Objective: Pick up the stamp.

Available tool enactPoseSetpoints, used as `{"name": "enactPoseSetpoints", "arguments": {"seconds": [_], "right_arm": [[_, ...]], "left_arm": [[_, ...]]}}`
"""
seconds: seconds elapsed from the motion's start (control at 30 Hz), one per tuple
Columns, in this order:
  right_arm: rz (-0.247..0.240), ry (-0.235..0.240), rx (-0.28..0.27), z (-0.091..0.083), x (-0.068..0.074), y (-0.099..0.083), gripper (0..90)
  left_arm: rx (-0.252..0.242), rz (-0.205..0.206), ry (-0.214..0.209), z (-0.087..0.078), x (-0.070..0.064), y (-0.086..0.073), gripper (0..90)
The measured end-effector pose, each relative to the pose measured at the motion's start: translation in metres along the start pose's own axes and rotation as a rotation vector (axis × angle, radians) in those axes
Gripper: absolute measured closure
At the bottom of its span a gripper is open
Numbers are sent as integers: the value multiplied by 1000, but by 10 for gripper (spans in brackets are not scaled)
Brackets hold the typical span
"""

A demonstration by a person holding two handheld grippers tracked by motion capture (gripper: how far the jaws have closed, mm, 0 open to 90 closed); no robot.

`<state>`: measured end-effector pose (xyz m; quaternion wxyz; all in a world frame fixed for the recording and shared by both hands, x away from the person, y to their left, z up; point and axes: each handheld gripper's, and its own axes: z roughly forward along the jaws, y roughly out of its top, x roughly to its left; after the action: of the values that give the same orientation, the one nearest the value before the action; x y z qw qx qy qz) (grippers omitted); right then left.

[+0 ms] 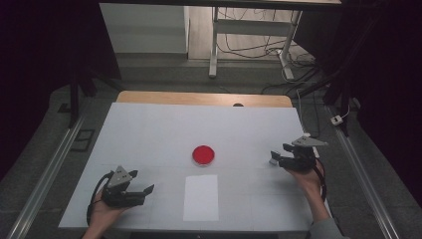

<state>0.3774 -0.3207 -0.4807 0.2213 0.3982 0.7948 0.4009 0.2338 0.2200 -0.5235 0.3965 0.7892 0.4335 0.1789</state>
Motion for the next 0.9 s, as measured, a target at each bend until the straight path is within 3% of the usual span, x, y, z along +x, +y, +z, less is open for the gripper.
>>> {"name": "enactPoseSetpoints", "arguments": {"seconds": [0.6, 0.9], "right_arm": [[-34, 1, 44, 9, 1, -5, 488], [-48, -4, 56, 12, 1, -8, 605]], "left_arm": [[7, 3, -5, 2, 0, -1, 194], [10, 2, -2, 2, 0, -1, 194]]}}
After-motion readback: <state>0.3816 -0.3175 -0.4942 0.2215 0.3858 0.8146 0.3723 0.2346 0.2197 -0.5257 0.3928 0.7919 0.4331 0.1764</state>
